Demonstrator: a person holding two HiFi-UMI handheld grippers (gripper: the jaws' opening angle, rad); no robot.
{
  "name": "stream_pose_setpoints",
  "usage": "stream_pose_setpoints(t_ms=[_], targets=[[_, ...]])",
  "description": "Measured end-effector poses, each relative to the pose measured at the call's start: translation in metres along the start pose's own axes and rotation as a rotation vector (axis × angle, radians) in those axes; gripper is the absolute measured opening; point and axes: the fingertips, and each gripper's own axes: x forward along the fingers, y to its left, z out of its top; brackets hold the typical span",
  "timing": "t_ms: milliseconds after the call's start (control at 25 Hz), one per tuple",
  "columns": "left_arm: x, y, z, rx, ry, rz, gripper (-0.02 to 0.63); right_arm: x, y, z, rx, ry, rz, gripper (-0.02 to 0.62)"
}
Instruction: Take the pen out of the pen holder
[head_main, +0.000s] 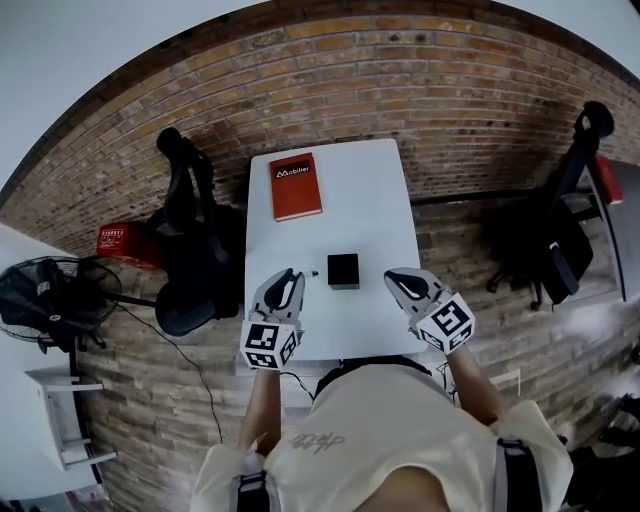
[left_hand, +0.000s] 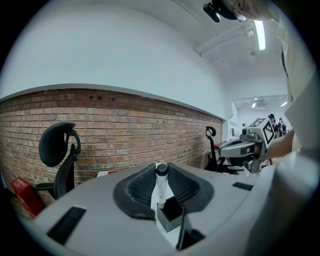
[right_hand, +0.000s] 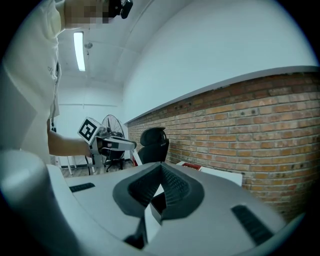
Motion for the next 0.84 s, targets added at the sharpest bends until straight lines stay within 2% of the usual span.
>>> stream_pose_setpoints(t_ms=[840], targets=[[-0.012,-0.013,-0.005,-0.005,-0.001,-0.025,0.086,-0.014,0.012,-0.017,0.034,0.008,-0.012,0.008]])
